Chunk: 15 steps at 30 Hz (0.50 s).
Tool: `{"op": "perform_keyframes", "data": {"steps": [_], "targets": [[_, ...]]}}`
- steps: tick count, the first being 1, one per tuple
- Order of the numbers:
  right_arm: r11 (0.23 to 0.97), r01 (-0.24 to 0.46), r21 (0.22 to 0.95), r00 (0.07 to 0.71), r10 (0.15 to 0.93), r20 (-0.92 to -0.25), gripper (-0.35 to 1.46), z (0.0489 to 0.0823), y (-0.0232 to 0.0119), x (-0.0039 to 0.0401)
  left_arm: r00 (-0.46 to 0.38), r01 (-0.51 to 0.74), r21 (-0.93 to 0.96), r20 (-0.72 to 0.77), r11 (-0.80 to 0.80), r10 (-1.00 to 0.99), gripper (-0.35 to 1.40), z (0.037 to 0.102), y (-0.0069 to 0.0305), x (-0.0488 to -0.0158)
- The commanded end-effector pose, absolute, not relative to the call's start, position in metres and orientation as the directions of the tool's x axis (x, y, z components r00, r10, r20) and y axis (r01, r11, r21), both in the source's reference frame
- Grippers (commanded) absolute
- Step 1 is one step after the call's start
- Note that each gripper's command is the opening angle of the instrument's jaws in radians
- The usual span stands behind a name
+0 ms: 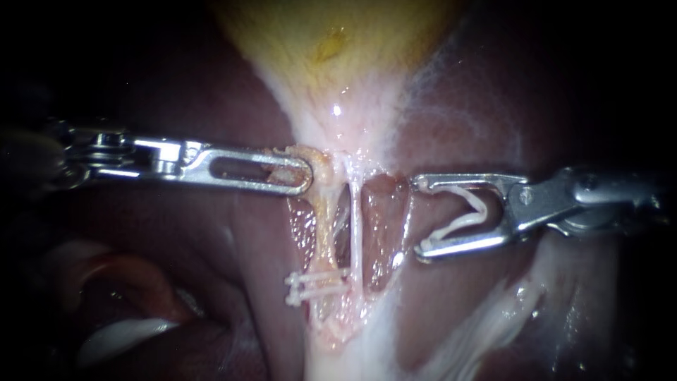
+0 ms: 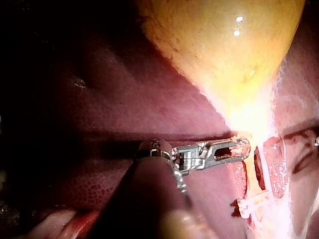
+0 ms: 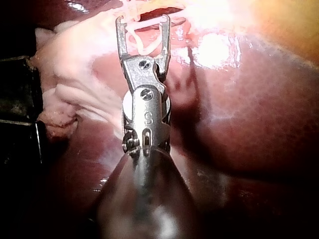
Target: Clipping third clip left tube
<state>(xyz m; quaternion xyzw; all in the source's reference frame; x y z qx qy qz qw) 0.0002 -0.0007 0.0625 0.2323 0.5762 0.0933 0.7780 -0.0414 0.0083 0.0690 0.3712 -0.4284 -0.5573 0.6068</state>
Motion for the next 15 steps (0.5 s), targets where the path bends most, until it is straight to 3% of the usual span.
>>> {"op": "perform_keyframes", "data": {"steps": [1, 15], "targets": [[0.875, 0.125, 0.469, 0.32, 0.411, -0.853, 0.5, 0.0625, -0.0008, 0.0003, 0.012, 0.358, 0.928, 0.106, 0.103, -0.994, -0.35, 0.069, 0.0083, -0.0414], [0.878, 0.132, 0.459, 0.324, 0.4, -0.857, 0.5, 0.0625, -0.0007, 0.0004, 0.023, 0.35, 0.932, 0.091, 0.093, -0.996, -0.35, 0.0661, 0.0086, -0.0395]]}}
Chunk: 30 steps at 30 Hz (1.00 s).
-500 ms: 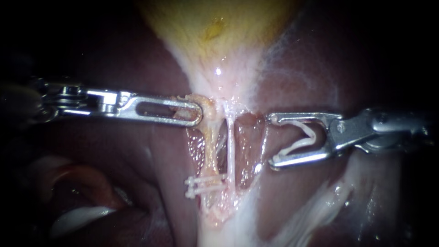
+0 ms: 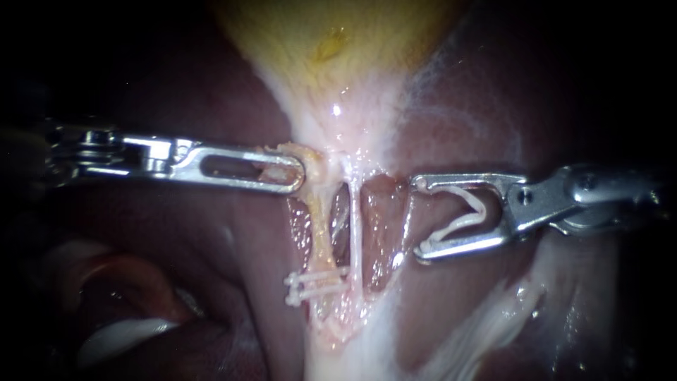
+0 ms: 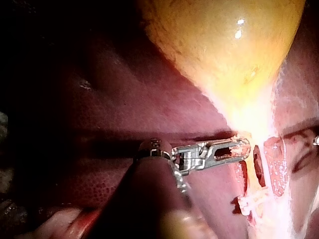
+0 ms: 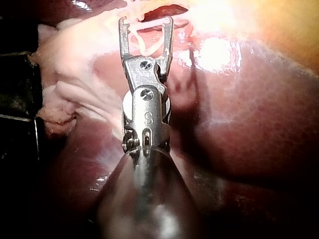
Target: Clipping third clip left tube
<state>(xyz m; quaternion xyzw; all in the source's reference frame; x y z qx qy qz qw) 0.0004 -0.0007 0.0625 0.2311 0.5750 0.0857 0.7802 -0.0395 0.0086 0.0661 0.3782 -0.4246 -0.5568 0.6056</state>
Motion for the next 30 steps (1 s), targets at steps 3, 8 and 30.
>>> {"op": "perform_keyframes", "data": {"steps": [3, 8, 30], "targets": [[0.878, 0.132, 0.459, 0.324, 0.4, -0.857, 0.5, 0.0625, -0.0007, 0.0004, 0.012, 0.346, 0.935, 0.082, 0.082, -0.997, -0.35, 0.0646, 0.0088, -0.0387], [0.878, 0.135, 0.46, 0.323, 0.4, -0.858, 0.5, 0.0624, -0.0007, 0.0005, 0.0, 0.342, 0.936, 0.091, 0.086, -0.996, -0.35, 0.0627, 0.0091, -0.0376], [0.878, 0.169, 0.448, 0.337, 0.376, -0.863, 0.49, 0.0667, -0.0032, 0.0068, -0.005, 0.343, 0.935, 0.094, 0.087, -0.996, -0.35, 0.0627, 0.0089, -0.0376]]}}
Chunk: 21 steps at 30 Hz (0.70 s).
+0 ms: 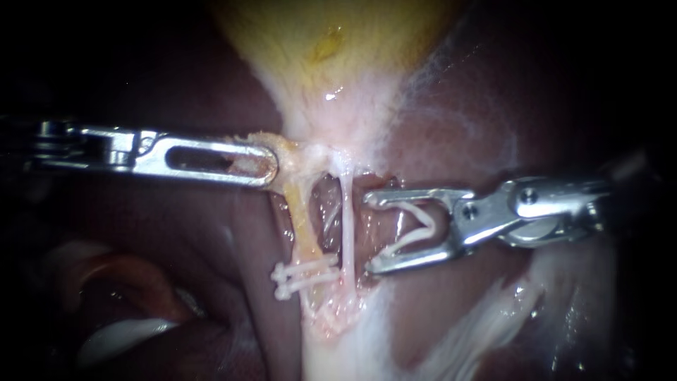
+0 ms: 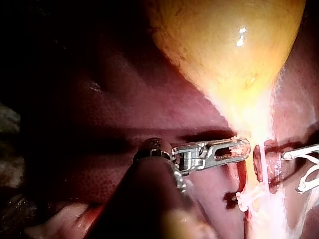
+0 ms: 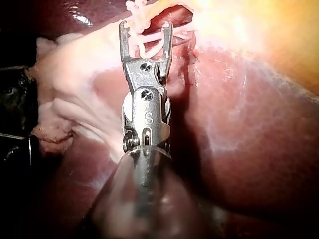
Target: Clipping third clip left tube
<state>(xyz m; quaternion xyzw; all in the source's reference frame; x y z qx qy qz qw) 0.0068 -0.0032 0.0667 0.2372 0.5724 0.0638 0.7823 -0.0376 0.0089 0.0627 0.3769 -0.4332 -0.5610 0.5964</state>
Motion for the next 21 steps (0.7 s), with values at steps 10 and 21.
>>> {"op": "perform_keyframes", "data": {"steps": [10, 21], "targets": [[0.865, 0.176, 0.469, 0.341, 0.393, -0.854, 0.49, 0.07, -0.0037, 0.01, -0.005, 0.343, 0.935, 0.094, 0.087, -0.996, -0.35, 0.0625, 0.0087, -0.0377], [0.849, 0.192, 0.492, 0.348, 0.41, -0.843, 0.49, 0.0724, -0.0042, 0.012, -0.006, 0.344, 0.935, 0.094, 0.086, -0.996, -0.35, 0.0624, 0.0087, -0.0377]]}}
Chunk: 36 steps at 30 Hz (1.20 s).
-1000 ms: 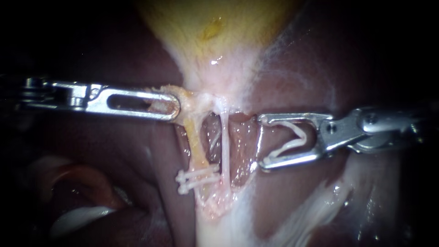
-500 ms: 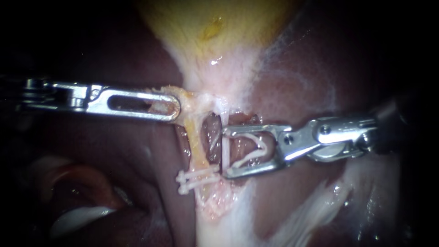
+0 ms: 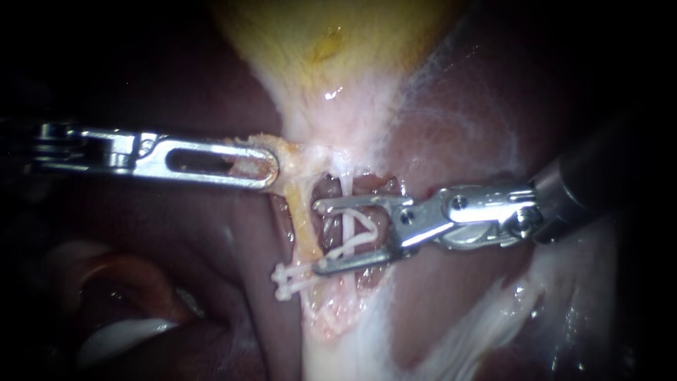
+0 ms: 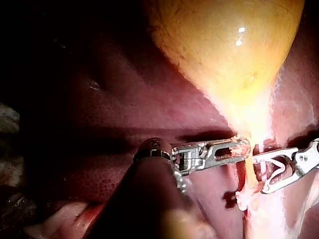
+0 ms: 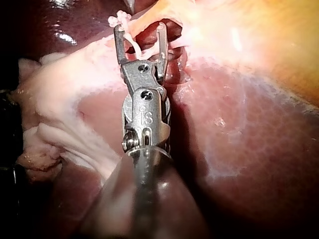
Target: Clipping third clip left tube
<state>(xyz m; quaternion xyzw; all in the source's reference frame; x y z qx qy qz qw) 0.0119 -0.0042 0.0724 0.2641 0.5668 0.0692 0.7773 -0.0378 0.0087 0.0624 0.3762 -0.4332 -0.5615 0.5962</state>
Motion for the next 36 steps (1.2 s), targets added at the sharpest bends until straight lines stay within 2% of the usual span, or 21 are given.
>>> {"op": "perform_keyframes", "data": {"steps": [1, 14, 23, 32, 36], "targets": [[0.847, 0.194, 0.496, 0.348, 0.413, -0.841, 0.49, 0.0725, -0.0042, 0.0122, -0.006, 0.344, 0.935, 0.094, 0.086, -0.996, -0.35, 0.0624, 0.0087, -0.0378], [0.808, 0.222, 0.545, 0.318, 0.469, -0.824, 0.48, 0.0722, -0.0041, 0.0149, -0.006, 0.344, 0.935, 0.094, 0.086, -0.996, -0.35, 0.0625, 0.0088, -0.0379], [0.76, 0.256, 0.598, 0.25, 0.545, -0.8, 0.45, 0.0721, -0.0033, 0.0162, -0.006, 0.344, 0.935, 0.095, 0.087, -0.995, -0.35, 0.063, 0.0089, -0.038], [0.724, 0.247, 0.644, 0.19, 0.616, -0.765, 0.44, 0.0712, -0.0012, 0.0164, -0.005, 0.343, 0.935, 0.096, 0.088, -0.995, -0.35, 0.0634, 0.0091, -0.038], [0.705, 0.237, 0.668, 0.193, 0.64, -0.744, 0.43, 0.0711, -0.0007, 0.0167, -0.005, 0.343, 0.935, 0.096, 0.088, -0.995, -0.35, 0.0634, 0.0091, -0.038]]}}
